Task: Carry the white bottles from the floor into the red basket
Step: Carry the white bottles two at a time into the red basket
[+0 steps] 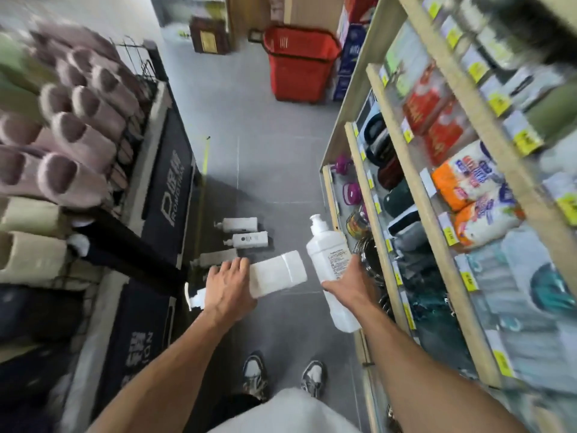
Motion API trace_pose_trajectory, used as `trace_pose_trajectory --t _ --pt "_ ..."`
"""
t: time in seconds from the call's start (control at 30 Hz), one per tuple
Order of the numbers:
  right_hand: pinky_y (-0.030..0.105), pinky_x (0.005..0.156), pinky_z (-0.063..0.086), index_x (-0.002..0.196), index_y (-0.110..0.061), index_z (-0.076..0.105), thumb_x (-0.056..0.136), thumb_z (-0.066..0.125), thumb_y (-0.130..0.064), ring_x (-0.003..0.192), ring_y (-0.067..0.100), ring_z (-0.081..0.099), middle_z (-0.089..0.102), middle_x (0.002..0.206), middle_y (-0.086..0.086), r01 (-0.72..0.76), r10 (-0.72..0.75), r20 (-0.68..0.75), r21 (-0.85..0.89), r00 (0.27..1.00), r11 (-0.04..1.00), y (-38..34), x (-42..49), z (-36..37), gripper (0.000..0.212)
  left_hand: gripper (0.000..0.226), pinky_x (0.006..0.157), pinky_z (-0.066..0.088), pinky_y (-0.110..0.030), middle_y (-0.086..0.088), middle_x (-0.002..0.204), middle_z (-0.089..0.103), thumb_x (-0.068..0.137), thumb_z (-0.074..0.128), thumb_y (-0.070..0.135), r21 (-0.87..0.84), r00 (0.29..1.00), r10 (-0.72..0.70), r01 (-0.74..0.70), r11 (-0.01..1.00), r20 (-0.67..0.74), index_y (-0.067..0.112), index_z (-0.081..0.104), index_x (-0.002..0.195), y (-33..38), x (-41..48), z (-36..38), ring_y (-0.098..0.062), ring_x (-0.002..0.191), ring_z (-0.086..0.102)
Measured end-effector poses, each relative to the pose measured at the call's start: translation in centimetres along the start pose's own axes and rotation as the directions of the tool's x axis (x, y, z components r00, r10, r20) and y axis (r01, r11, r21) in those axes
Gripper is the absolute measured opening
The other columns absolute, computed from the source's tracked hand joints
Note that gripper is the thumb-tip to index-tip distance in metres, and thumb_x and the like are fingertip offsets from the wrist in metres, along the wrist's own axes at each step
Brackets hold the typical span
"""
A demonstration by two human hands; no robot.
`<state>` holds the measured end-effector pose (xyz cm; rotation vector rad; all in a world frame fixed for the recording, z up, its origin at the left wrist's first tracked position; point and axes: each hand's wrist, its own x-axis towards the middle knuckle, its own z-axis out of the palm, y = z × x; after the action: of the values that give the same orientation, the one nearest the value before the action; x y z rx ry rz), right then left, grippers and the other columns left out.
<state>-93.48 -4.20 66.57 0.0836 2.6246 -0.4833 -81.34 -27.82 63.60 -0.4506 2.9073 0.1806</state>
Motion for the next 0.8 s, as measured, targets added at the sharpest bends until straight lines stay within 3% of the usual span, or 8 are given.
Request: trace_pose_trajectory --t 0.3,0.47,0.6,0.8 --pt "0.039 0.076 0.056 0.120 -0.022 0.036 0.059 0.081 -0.044 0.087 0.031 0.065 0.061 0.106 0.002 0.130 -0.130 0.001 -0.044 0.991 0.991 -3.7 -3.7 -1.4 0.079 0.074 0.069 0.043 -0.037 0.004 0.094 0.063 0.042 0.084 0.052 -0.011 0.973 -0.206 0.206 0.979 -0.104 0.020 0.060 0.104 -4.9 -6.9 -3.4 -0.023 0.083 0.062" --pt "0.037 0.078 0.055 0.115 -0.022 0.036 0.058 0.083 -0.047 0.088 0.028 0.063 0.060 0.108 0.001 0.299 -0.287 0.099 -0.142 0.953 0.944 -6.0 -5.0 1.3 0.078 0.063 0.068 0.044 -0.038 0.004 0.088 0.057 0.047 0.077 0.051 -0.104 0.896 -0.415 0.403 0.909 -0.156 0.020 0.056 0.097 -6.3 -12.6 -3.5 -0.024 0.079 0.059" --pt "0.034 0.076 0.048 0.116 -0.025 0.036 0.065 0.082 -0.047 0.088 0.028 0.059 0.062 0.111 0.001 0.487 -0.436 0.254 -0.199 0.863 0.850 -8.3 -6.3 3.7 0.072 0.061 0.078 0.043 -0.038 0.006 0.094 0.057 0.055 0.074 0.054 -0.178 0.763 -0.625 0.601 0.779 -0.166 0.024 0.050 0.103 -6.4 -18.4 -2.9 -0.020 0.086 0.057" --pt "0.038 0.079 0.049 0.111 -0.024 0.033 0.066 0.083 -0.043 0.093 0.030 0.058 0.058 0.105 0.002 0.738 -0.617 0.434 -0.200 0.656 0.644 -11.5 -9.9 7.2 0.070 0.056 0.082 0.045 -0.037 0.005 0.098 0.058 0.059 0.069 0.050 -0.246 0.456 -0.883 0.849 0.469 -0.108 0.023 0.050 0.104 -3.7 -29.2 -1.2 -0.022 0.093 0.058"
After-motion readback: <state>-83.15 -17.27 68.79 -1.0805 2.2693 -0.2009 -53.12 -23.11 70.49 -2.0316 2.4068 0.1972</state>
